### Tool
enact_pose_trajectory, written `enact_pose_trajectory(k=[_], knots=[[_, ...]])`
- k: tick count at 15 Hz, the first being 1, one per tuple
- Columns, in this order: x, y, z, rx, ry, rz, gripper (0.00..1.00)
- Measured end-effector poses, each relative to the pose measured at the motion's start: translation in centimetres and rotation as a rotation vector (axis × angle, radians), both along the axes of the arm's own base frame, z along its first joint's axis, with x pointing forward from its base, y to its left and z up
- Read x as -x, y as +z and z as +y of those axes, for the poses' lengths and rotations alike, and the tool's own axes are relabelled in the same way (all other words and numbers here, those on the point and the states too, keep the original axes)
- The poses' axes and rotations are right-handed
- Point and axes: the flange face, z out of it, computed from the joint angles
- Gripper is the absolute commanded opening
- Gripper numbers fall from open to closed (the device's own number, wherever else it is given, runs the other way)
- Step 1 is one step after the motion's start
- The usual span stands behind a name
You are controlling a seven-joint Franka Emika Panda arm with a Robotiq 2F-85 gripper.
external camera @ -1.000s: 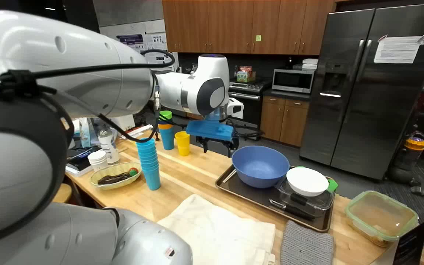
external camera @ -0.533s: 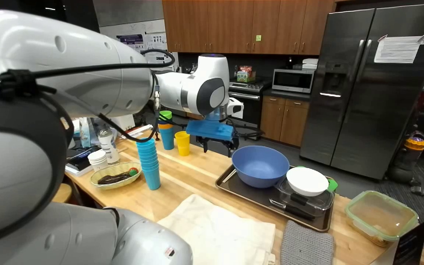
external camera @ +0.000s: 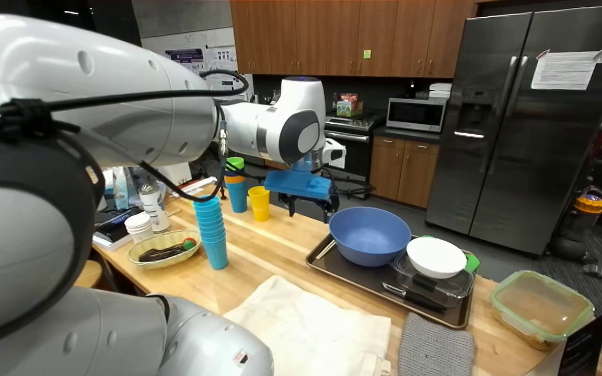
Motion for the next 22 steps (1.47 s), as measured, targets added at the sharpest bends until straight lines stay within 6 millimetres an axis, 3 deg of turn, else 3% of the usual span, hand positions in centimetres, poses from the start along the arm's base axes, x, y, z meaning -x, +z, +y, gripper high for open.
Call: enact_pose_trajectory(k=[22], knots=[[0.47,-0.36,0.51,-0.051,-0.018,0.053,1.00]])
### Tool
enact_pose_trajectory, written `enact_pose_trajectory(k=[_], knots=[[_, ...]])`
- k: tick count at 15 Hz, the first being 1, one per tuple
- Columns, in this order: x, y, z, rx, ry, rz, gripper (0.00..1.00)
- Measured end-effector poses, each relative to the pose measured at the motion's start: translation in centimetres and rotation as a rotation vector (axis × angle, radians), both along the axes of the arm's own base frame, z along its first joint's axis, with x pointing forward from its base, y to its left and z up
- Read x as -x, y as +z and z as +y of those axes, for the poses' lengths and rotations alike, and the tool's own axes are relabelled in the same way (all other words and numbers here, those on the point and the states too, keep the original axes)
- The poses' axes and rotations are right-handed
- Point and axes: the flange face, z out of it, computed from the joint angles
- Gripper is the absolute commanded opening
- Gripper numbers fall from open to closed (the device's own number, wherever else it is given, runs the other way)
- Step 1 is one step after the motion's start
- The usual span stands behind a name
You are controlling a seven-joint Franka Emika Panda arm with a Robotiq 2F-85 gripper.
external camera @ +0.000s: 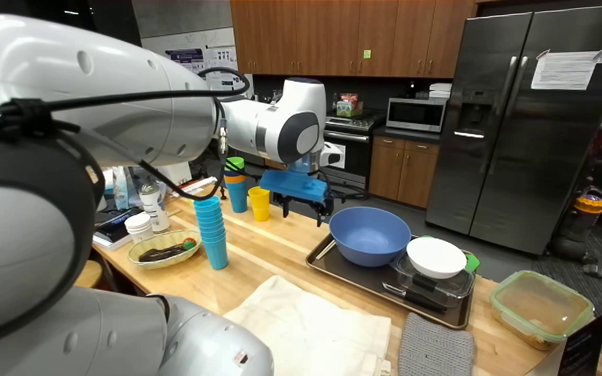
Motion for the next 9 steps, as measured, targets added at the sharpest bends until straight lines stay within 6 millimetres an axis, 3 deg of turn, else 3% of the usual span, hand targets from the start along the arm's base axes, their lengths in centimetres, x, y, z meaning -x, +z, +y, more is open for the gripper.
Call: enact_pose_trajectory(k=[9], knots=[[1.4,-0.2,0.1,0.000,-0.007,0.175,1.00]])
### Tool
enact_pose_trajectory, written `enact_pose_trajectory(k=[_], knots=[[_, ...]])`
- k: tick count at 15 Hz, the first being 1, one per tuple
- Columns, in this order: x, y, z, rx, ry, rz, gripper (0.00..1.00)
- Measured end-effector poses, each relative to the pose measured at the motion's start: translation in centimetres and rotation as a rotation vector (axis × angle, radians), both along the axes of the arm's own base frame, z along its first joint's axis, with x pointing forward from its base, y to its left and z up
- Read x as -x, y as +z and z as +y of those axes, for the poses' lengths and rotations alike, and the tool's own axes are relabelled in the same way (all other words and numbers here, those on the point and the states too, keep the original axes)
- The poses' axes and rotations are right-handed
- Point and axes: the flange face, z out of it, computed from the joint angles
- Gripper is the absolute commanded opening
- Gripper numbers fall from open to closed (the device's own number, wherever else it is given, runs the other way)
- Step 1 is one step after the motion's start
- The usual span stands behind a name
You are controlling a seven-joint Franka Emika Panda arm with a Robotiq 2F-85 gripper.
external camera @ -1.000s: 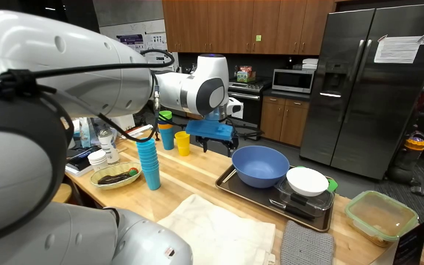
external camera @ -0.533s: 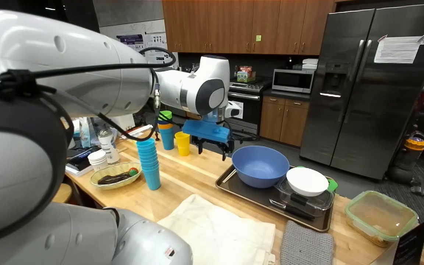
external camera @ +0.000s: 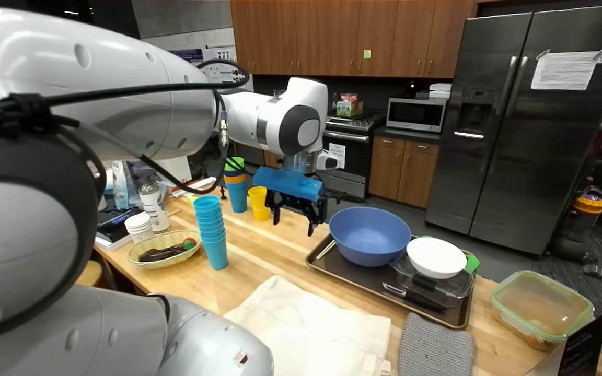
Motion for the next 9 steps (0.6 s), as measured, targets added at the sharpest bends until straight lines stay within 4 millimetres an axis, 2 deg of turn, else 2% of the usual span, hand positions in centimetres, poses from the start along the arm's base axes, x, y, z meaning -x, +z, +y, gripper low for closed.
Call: enact_pose_trajectory(k=[9], knots=[[-0.10,0.16,0.03,0.001,-0.009,0.017,1.00]])
